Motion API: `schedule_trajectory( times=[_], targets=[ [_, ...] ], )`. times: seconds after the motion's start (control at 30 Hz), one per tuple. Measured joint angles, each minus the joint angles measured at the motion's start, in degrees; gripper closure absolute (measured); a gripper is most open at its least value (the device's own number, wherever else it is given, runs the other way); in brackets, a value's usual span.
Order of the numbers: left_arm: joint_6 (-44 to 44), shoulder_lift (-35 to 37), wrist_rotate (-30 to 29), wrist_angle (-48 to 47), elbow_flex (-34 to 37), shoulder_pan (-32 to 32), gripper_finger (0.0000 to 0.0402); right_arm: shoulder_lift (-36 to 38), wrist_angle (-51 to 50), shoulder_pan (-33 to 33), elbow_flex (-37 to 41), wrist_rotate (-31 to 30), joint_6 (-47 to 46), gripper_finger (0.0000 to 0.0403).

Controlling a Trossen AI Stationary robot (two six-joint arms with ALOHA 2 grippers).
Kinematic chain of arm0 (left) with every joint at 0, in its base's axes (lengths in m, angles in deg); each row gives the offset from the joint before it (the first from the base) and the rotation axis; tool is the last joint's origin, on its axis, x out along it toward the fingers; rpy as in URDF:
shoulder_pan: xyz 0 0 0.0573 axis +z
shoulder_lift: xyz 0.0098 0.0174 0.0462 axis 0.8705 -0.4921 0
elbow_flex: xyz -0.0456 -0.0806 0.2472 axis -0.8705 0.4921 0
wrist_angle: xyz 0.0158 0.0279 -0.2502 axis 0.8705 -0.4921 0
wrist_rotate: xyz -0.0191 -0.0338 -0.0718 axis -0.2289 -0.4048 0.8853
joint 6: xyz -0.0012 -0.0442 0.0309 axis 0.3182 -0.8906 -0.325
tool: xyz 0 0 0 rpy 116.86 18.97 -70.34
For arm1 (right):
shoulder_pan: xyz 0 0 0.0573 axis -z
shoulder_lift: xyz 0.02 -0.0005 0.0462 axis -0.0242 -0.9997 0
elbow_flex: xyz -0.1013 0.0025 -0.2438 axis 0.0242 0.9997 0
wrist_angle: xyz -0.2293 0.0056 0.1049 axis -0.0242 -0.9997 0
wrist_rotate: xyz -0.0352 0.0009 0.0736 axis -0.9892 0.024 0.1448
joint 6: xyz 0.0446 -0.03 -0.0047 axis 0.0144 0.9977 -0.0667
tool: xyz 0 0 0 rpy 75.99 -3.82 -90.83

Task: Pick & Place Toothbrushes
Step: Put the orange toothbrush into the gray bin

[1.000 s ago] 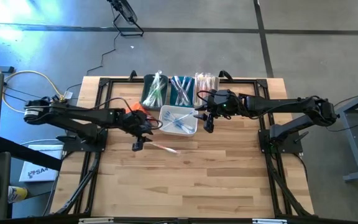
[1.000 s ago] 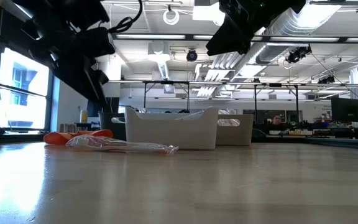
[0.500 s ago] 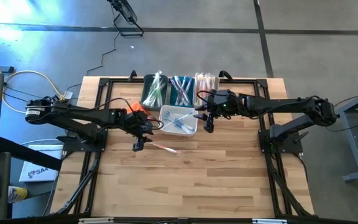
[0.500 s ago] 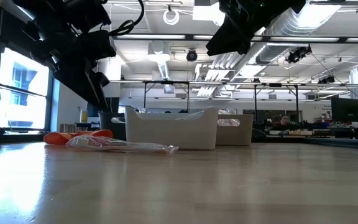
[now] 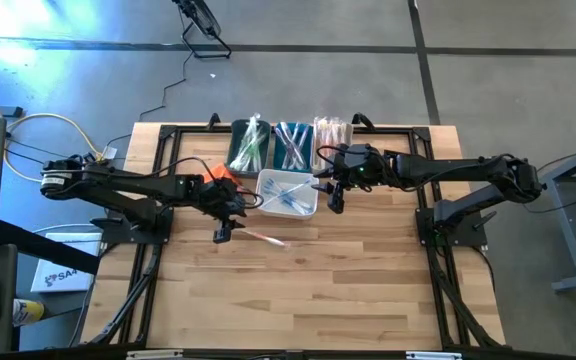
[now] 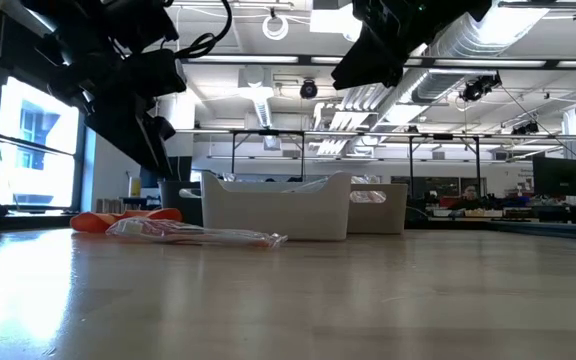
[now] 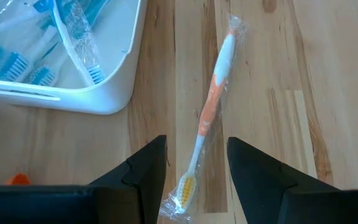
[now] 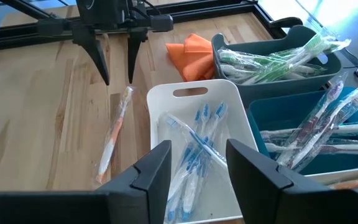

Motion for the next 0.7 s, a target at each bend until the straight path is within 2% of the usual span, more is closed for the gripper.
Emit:
schedule_trajectory(
  times=[0.7],
  targets=[
    [0.04,0.00,0.00,-0.02,0.00,0.00,0.0236,0.00,-0.02,0.00,-0.02,0.00,-0.42,0.0257]
  ],
)
